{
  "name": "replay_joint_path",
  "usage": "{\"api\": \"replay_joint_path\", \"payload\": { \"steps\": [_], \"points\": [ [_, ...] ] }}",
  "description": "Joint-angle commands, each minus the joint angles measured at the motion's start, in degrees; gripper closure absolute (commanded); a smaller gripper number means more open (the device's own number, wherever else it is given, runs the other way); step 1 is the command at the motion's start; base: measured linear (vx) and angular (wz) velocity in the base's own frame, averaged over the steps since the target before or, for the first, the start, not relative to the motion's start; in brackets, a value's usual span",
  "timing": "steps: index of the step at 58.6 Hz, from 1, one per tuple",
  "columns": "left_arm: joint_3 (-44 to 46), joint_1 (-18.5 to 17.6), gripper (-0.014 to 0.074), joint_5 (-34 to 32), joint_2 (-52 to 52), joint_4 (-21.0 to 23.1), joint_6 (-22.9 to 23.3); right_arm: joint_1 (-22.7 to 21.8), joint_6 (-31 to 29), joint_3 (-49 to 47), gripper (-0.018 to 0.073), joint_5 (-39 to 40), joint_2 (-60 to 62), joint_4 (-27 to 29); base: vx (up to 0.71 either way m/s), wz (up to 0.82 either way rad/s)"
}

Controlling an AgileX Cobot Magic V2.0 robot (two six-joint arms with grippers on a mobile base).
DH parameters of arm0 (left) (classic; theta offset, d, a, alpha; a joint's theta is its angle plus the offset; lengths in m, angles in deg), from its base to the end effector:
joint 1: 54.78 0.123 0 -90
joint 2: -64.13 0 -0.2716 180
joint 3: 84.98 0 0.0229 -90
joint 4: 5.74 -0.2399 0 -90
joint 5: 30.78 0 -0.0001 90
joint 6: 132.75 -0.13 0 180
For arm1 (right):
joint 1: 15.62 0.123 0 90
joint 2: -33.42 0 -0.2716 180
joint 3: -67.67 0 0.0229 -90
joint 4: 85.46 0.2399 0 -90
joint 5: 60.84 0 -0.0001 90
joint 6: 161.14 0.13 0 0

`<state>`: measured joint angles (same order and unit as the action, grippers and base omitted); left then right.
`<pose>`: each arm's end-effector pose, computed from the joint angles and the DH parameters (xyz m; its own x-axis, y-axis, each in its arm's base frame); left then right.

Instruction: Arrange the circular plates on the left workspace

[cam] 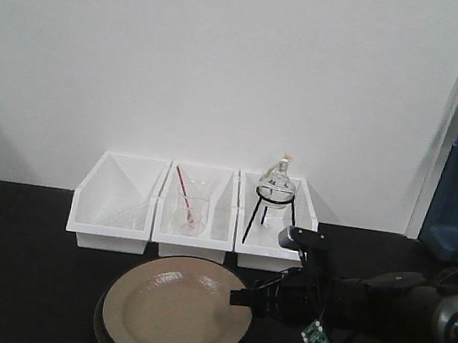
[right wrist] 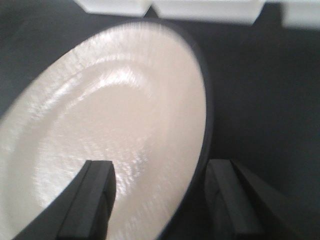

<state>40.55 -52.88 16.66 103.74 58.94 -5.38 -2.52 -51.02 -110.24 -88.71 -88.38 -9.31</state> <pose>0.1192 -0.0827 0.2548 -0.5082 -0.0481 -0.8599 0.5362 0.7637 -0.3596 0.4174 0.1578 0.1629 -0.6806 -0.0860 -0.7276 -0.4827 0.7997 0.3571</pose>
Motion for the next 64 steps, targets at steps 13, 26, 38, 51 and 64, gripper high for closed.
{"api": "replay_joint_path", "payload": {
  "steps": [13,26,38,51,64],
  "points": [
    [1.34,-0.17,0.0597,-2.25,0.21,1.70,3.50,-0.39,8.20,-2.02,0.0247,5.00,14.84,-19.29,0.00,0.00],
    [1.34,-0.17,0.0597,-8.13,2.06,-8.67,18.00,-0.39,28.08,-2.02,0.0533,0.69,28.08,-41.78,0.00,0.00],
    [1.34,-0.17,0.0597,-9.15,8.35,-18.03,22.85,-0.39,45.96,-1.74,0.0566,-9.20,40.21,-61.06,0.00,0.00],
    [1.34,-0.17,0.0597,-13.76,9.77,-18.99,22.74,-0.17,47.56,11.91,0.0564,-0.41,58.45,-63.19,0.00,0.00],
    [1.34,-0.17,0.0597,-16.72,7.59,-19.33,16.35,-0.17,47.56,34.80,0.0564,13.01,80.02,-63.19,0.00,0.00]
  ]
}}
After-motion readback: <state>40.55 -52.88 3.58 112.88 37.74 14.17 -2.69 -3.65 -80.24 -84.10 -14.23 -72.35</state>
